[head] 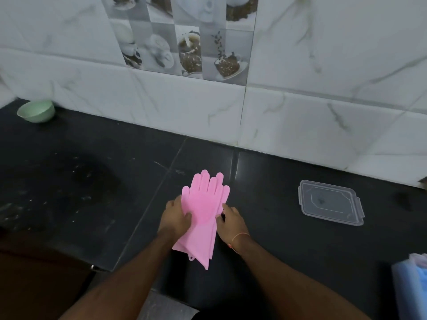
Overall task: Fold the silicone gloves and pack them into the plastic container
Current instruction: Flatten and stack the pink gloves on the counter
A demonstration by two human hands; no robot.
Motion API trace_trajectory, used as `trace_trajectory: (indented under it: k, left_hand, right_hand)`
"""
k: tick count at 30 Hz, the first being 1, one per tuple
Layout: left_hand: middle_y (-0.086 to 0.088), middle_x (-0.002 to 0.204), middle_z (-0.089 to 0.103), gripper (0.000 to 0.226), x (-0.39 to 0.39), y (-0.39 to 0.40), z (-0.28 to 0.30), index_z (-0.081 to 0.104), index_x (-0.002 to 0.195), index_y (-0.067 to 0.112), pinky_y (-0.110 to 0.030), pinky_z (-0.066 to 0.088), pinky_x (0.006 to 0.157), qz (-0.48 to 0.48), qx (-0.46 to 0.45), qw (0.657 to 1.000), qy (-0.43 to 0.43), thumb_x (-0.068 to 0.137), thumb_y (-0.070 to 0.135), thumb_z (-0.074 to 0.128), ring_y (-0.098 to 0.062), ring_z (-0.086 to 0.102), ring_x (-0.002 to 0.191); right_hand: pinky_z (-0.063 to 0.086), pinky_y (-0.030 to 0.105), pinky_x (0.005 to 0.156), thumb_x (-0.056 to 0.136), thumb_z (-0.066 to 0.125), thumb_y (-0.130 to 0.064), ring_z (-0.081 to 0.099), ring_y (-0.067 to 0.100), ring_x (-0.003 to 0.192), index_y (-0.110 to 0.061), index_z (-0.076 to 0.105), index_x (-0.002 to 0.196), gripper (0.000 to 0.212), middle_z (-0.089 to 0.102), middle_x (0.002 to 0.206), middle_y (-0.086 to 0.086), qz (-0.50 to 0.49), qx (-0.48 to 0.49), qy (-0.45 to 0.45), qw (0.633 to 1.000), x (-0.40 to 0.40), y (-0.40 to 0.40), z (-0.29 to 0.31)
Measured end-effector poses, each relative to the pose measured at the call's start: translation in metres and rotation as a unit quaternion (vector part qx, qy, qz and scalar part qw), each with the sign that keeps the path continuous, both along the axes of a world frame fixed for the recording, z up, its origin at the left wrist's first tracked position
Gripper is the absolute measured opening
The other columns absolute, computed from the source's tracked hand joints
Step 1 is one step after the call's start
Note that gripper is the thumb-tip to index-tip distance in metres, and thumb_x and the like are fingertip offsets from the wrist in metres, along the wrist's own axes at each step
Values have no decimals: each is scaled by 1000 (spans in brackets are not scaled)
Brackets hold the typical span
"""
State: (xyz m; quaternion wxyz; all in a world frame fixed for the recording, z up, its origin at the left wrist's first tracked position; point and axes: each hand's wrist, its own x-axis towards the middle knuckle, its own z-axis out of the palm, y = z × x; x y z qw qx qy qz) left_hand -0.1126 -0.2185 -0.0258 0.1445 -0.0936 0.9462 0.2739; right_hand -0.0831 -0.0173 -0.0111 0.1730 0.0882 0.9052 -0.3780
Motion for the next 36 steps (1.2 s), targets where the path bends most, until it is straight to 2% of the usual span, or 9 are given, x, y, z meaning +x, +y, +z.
trace_trajectory:
  k: [4, 7, 9, 14, 17, 20, 23, 30, 36]
  left_hand:
    - [-6, 125, 70, 37, -12, 1, -7, 63, 134, 11, -41, 56, 103, 26, 26, 999, 14, 101, 25, 68, -28, 67, 118]
    - [10, 92, 68, 11, -14, 7, -9, 67, 103, 22, -28, 52, 76, 25, 75, 997, 22, 97, 28, 74, -22, 72, 96]
    - [14, 92, 71, 12, -16, 12, -9, 72, 105, 25, -21, 48, 71, 33, 135, 990, 29, 96, 28, 78, -12, 71, 90]
    - [9, 97, 74, 9, -15, 28, -7, 78, 101, 24, -24, 53, 76, 38, 235, 968, 76, 93, 21, 80, -6, 69, 92]
    - [11, 94, 75, 8, -15, 45, -4, 72, 99, 26, -21, 53, 71, 53, 281, 956, 59, 96, 20, 77, -5, 72, 88]
    - [11, 100, 70, 14, -16, 63, 0, 64, 101, 30, -21, 53, 70, 77, 264, 959, 71, 96, 30, 77, -11, 71, 93]
    - [12, 108, 66, 23, -19, 71, 4, 62, 107, 30, -26, 58, 81, 82, 192, 970, 123, 92, 31, 80, -9, 66, 96]
    - [18, 93, 65, 33, -15, 107, 14, 67, 124, 28, -27, 56, 82, -8, 116, 978, 171, 94, 29, 81, -8, 66, 86]
    - [9, 114, 76, 19, 9, 151, -1, 75, 121, 24, -35, 59, 102, -130, 119, 975, 133, 103, 20, 70, -10, 67, 101]
  right_hand:
    - [58, 44, 92, 105, 54, -27, 65, 24, 95, -5, 65, 111, 26, 64, 116, 12, -88, -49, -54, 993, -22, -12, -2]
    - [60, 48, 95, 101, 61, -26, 68, 28, 102, -8, 65, 120, 26, 69, 114, 7, -151, -117, -81, 978, -30, -15, -1]
    - [60, 47, 96, 97, 69, -25, 68, 25, 104, -14, 65, 122, 27, 69, 113, 3, -184, -159, -96, 965, -34, -16, -1]
    - [61, 45, 89, 92, 76, -14, 69, 23, 93, -11, 69, 99, 10, 74, 100, 6, -230, -260, -94, 933, -36, -19, 2]
    - [60, 47, 90, 96, 69, -5, 68, 23, 92, -11, 61, 102, 11, 73, 112, 14, -264, -310, -81, 910, -33, -11, 6]
    - [64, 50, 81, 100, 63, -6, 72, 21, 96, -17, 58, 116, 20, 72, 115, 3, -292, -350, -88, 886, -28, 8, 13]
    - [67, 47, 72, 104, 56, -9, 73, 20, 101, -25, 60, 125, 26, 72, 113, -6, -294, -375, -88, 875, -23, 27, 20]
    - [66, 41, 63, 106, 46, -6, 73, 24, 104, -31, 62, 124, 35, 71, 118, -4, -310, -354, -52, 881, 5, 88, 24]
    - [63, 35, 54, 105, 43, -8, 71, 17, 97, -45, 62, 106, 41, 72, 112, -10, -327, -312, -49, 891, 47, 156, 18]
